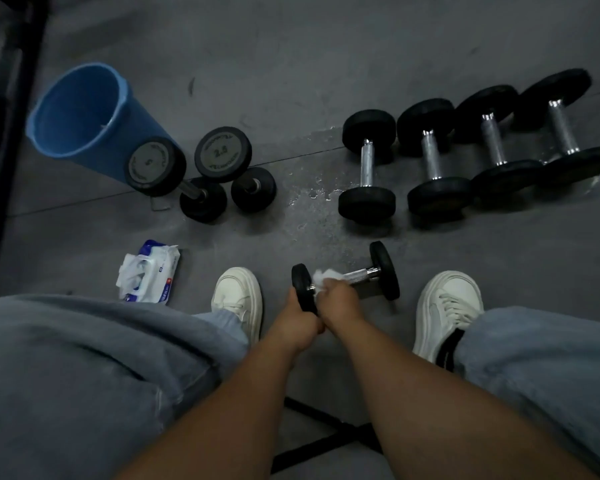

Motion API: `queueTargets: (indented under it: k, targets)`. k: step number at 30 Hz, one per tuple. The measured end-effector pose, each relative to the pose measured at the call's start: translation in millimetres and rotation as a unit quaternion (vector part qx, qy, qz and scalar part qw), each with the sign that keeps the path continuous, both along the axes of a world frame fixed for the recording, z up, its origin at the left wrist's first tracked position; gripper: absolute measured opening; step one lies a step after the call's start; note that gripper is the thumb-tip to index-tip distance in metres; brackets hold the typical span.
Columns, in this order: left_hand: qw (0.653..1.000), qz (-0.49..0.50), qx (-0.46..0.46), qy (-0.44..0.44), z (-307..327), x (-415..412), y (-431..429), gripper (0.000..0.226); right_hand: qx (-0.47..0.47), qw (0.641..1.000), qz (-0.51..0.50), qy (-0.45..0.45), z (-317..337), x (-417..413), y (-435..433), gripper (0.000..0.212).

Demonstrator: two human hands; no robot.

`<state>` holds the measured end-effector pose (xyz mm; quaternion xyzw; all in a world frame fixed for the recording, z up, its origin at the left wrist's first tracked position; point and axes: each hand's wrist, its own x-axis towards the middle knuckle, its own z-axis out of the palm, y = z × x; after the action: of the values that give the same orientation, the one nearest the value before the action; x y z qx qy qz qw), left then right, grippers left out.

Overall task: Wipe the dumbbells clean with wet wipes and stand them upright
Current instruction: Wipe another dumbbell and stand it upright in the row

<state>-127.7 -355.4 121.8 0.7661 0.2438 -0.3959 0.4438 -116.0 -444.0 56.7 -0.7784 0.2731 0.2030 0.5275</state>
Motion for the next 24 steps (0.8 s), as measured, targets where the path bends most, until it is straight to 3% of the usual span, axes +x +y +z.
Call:
queueTargets:
  k: [3,6,11,15,19,22,24]
  targets:
    - [1.000,-0.019,0.014,0.007,3.7,-1.3,1.8,0.088,-0.055,0.997,-0.052,0.017,-1.5,-1.8,-19.2,0.028]
    - [0.997,-0.067,0.021,0.010,6.3,-3.2,8.7,0.086,-0.098,0.995,-0.036,0.000,-5.8,-1.0,-24.4,0.031]
    - [0.999,-0.048,0.012,0.022,0.6,3.4,9.9,0.099,-0.076,0.993,0.039,-0.084,-17.6,4.2,-8.9,0.009]
    - [1.000,0.020,-0.023,0.002,-6.9,10.5,8.6,0.092,-0.118,0.987,-0.109,-0.012,-12.6,8.0,-26.6,0.029]
    - [0.998,0.050,-0.030,-0.035,-5.6,16.1,6.5,0.069,-0.102,0.994,0.045,-0.014,-11.8,8.1,-12.5,0.024]
    - [0.998,0.037,-0.026,-0.046,-3.9,22.8,7.9,0.073,-0.097,0.993,-0.021,-0.057,-10.5,19.1,-8.8,0.026]
    - [0.998,0.021,-0.014,-0.054,-4.8,27.5,9.3,0.074,-0.106,0.992,-0.047,-0.054,-12.5,21.4,-17.0,0.044]
